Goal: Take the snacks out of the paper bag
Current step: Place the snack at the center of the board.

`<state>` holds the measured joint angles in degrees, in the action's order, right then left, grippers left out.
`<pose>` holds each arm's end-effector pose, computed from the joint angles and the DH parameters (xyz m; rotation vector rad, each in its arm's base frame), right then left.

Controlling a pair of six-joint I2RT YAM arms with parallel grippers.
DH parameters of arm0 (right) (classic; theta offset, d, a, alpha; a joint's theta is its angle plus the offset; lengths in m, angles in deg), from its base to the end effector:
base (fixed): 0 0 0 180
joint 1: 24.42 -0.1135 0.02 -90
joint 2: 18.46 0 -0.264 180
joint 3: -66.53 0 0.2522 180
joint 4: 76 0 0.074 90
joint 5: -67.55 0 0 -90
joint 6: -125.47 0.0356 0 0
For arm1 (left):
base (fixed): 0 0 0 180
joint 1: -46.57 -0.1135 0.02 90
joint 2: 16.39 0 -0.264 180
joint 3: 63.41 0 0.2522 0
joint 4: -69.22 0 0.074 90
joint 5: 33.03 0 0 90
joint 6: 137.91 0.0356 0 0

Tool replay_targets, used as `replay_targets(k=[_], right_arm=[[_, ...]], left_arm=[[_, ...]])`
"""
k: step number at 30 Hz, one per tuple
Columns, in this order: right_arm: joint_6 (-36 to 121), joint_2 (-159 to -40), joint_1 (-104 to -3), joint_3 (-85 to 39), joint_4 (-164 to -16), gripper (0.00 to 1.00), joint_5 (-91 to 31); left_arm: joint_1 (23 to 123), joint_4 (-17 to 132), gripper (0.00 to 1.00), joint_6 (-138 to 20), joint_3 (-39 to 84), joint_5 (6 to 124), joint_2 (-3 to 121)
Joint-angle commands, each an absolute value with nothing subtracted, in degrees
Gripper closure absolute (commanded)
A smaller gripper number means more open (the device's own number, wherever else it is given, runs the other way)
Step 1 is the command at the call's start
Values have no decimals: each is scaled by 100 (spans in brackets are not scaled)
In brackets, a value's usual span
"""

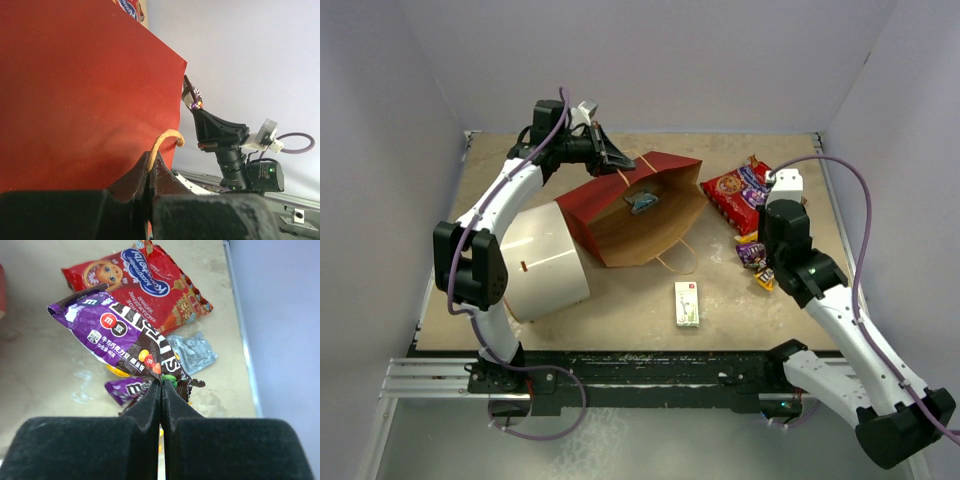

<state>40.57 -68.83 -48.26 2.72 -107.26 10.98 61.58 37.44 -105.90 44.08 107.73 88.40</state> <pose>0.1869 0.0611 0.3437 0.0952 1.8309 -0.1946 0.4021 -0.1364 0.3337 -0.2390 2.3126 -1.6374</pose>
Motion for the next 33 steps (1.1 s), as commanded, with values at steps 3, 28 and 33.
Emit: replay_targets(k=[3, 28, 33], right_arm=[[198, -6595, -4750, 517, -11005, 100, 274], [-2118, -7181, -3710, 1701, -10749, 100, -1222], [-2281, -7418, -3531, 1724, -10644, 100, -1334]], left_arm=[[6105, 3916, 100, -10614, 4665, 10860, 8929], [6001, 3885, 100, -10676, 4896, 11179, 9207], [6000, 3872, 100, -10679, 4903, 11190, 9218]])
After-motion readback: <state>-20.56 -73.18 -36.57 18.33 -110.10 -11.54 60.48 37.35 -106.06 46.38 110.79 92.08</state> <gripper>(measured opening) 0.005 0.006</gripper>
